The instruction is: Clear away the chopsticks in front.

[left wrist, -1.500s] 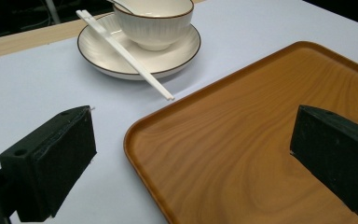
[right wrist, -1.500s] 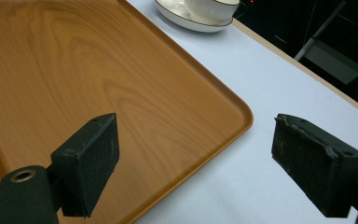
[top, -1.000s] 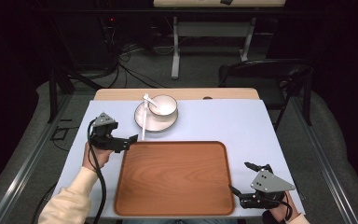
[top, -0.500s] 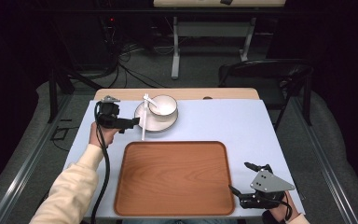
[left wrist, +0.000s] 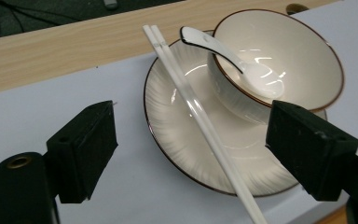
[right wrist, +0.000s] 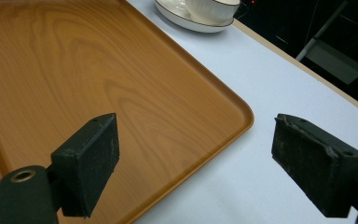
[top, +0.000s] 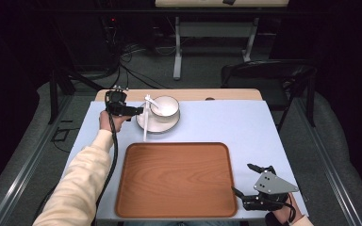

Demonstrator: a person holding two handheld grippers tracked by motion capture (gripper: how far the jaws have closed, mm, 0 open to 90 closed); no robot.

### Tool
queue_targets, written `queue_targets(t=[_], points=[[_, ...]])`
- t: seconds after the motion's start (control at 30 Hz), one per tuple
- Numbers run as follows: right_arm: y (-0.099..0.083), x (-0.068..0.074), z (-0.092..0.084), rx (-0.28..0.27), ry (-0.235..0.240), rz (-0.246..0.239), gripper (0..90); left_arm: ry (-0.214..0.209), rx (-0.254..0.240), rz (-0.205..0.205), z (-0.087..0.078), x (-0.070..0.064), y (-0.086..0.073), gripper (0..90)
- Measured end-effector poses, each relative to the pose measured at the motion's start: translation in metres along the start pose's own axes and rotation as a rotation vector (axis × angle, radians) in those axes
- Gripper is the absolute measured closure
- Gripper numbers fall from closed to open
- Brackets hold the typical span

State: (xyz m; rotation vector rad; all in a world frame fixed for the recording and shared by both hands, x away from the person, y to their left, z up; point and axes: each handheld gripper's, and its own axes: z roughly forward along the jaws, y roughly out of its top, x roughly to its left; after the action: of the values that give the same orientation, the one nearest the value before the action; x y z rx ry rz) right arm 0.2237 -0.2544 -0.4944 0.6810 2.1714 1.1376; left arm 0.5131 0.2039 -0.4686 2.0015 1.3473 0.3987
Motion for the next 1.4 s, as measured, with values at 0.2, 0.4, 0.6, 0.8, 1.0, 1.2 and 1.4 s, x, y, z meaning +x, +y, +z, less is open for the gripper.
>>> queue_targets(t=[0.2, 0.4, 0.6, 0.8, 1.0, 1.2, 1.4], points=[[0.000, 0.000, 0.000, 0.001, 0.001, 0.000, 14.4, 0.015, 0.050, -0.039, 0.021, 0.002, 0.006, 33.4], [0.000, 0.000, 0.000, -0.001, 0.002, 0.000, 14.4, 0.009, 0.075, -0.057, 0.039, 0.002, 0.006, 46.1], [0.000, 0.000, 0.000, 0.000, 0.004, 0.001, 14.4, -0.011, 0.088, -0.086, 0.051, 0.002, 0.007, 54.2], [0.000, 0.000, 0.000, 0.000, 0.004, 0.002, 14.4, -0.006, 0.100, -0.124, 0.061, 0.003, 0.009, 60.7], [0.000, 0.000, 0.000, 0.000, 0.004, 0.002, 14.4, 0.005, 0.106, -0.140, 0.070, 0.002, 0.011, 66.2], [0.000, 0.000, 0.000, -0.001, 0.003, 0.004, 14.4, 0.029, 0.120, -0.147, 0.073, 0.002, 0.011, 72.3], [0.000, 0.000, 0.000, 0.001, 0.004, 0.004, 14.4, 0.031, 0.126, -0.176, 0.076, 0.006, 0.008, 76.7]])
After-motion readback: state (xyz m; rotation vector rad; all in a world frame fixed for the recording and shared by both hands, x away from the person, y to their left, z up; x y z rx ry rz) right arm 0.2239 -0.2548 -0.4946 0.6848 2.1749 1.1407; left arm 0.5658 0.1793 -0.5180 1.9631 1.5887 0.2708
